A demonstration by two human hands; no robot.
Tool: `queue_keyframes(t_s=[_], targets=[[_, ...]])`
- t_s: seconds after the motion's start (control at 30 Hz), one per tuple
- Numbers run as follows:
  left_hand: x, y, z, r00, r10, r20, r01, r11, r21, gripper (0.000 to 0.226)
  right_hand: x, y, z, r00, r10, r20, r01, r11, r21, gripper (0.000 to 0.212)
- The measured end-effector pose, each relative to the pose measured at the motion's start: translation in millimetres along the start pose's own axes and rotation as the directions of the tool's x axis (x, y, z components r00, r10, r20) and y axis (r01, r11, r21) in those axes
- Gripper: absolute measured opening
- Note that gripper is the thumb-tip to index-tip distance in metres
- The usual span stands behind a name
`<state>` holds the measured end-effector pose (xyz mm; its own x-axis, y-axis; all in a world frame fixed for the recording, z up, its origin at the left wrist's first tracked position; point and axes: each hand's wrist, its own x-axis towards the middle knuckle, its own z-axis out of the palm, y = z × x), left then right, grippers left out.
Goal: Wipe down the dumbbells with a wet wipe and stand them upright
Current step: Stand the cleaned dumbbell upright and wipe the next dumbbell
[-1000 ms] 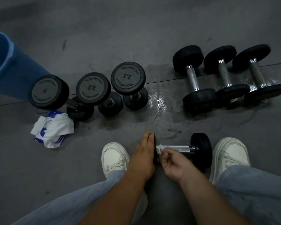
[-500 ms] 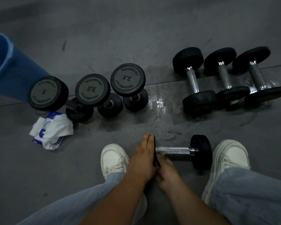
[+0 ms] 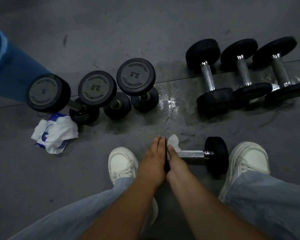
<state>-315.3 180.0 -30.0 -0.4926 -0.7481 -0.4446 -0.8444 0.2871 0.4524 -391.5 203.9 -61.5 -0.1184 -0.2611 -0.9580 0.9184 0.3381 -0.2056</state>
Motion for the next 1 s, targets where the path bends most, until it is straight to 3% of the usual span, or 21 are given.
queue_keyframes(t_s=[0.1, 0.2, 0.27, 0.4, 0.57, 0.7, 0.83, 1.0], targets=[[0, 0, 0, 1.000, 0.002, 0.002, -0.002, 1.000, -0.024, 0.083, -11, 17, -22, 0.995, -0.102, 0.019, 0.104, 0.989, -0.110, 0.032], [0, 0, 1, 1.000, 0.003, -0.001, -0.003, 1.000, -0.017, 0.081, -2, 2, -8, 0.995, -0.054, -0.079, 0.046, 0.993, -0.108, 0.029], [2, 0, 0, 1.000, 0.001, -0.003, -0.001, 1.000, 0.001, 0.079, 0, -8, 5, 0.998, 0.034, -0.056, -0.034, 0.999, -0.014, 0.025], [2, 0, -2, 1.000, 0.011, 0.021, -0.010, 0.999, -0.030, 0.086, -12, 15, -20, 0.992, -0.129, 0.000, 0.128, 0.983, -0.129, 0.028], [6, 0, -3, 1.000, 0.001, 0.025, 0.000, 1.000, -0.022, 0.082, 0, -3, 0, 0.999, -0.026, -0.046, 0.024, 0.998, -0.050, 0.029], [4, 0, -2, 1.000, 0.007, 0.015, -0.006, 1.000, -0.026, 0.083, -14, 15, -20, 0.991, -0.134, -0.026, 0.129, 0.983, -0.129, 0.029], [8, 3, -7, 0.999, -0.009, 0.043, 0.010, 1.000, -0.025, 0.087, -3, -5, 0, 0.996, -0.049, -0.079, 0.040, 0.993, -0.107, 0.036], [4, 5, -9, 0.999, 0.000, 0.040, 0.001, 0.999, -0.033, 0.088, -17, 7, -19, 0.989, -0.142, -0.045, 0.130, 0.970, -0.207, 0.031]])
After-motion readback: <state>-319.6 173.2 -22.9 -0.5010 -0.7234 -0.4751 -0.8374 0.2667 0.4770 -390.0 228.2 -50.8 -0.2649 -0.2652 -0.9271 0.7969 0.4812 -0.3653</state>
